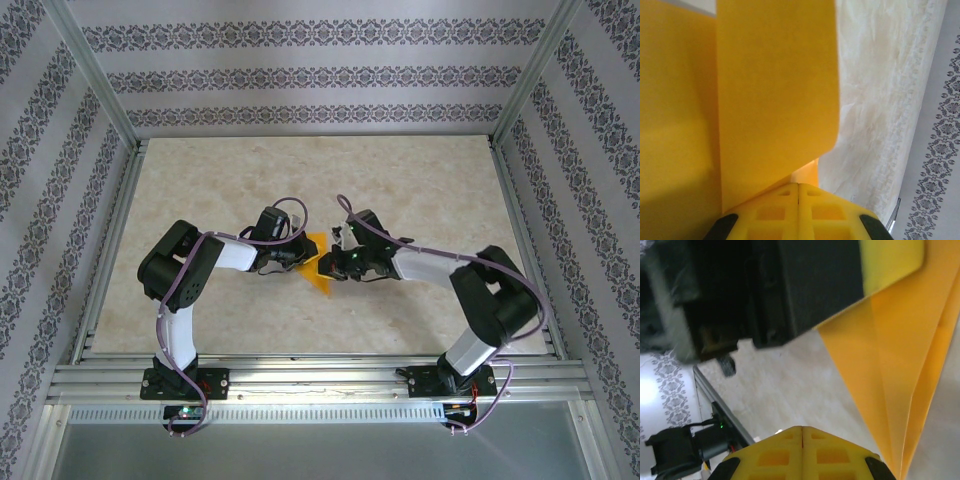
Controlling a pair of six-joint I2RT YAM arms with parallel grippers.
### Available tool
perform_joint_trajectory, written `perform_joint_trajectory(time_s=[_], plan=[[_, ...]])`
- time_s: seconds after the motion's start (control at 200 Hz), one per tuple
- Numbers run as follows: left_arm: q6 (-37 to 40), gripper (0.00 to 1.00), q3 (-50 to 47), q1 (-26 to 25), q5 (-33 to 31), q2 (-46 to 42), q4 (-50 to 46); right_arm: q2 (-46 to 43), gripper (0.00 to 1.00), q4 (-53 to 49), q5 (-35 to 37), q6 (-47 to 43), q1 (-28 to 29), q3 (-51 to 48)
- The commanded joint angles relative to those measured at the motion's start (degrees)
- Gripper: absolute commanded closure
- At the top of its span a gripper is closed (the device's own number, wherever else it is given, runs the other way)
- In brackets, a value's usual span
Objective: Fold a paper plane with a square sheet of paper (pick it up from the middle)
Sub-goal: Fourth fold the wing at the center of the table.
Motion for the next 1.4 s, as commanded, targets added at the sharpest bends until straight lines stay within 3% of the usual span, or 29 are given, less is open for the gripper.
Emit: perform_joint_trajectory(time_s=[0.0,0.585,0.799,0.969,1.169,1.394], plan=[[0.03,1.00,-1.80,0.44,-3.61,1.24,-2.43,4.02,1.00,-3.10,1.59,-0.84,-0.21,2.78],[0.34,1.00,-1.51,0.44,-3.39,0.57,-3.03,11.21,1.00,-6.53,5.11,-3.35,-0.69,3.20],[0.59,1.00,-1.31,0.44,-3.27,-1.69,-2.94,11.40,1.00,-6.11,3.03,-5.47,-2.27,-0.55],[0.01,0.92,-2.90,0.35,-3.01,-5.98,-1.39,11.16,1.00,-9.80,-1.31,-13.06,-3.77,-0.06],[0.88,0.95,-4.61,-2.20,-2.22,-9.39,-2.98,12.33,1.00,-14.02,-4.09,-18.79,-6.24,1.38],[2.61,0.96,-2.85,-5.71,-2.74,-7.04,-5.06,12.47,1.00,-15.47,-4.40,-20.25,-6.90,2.30]])
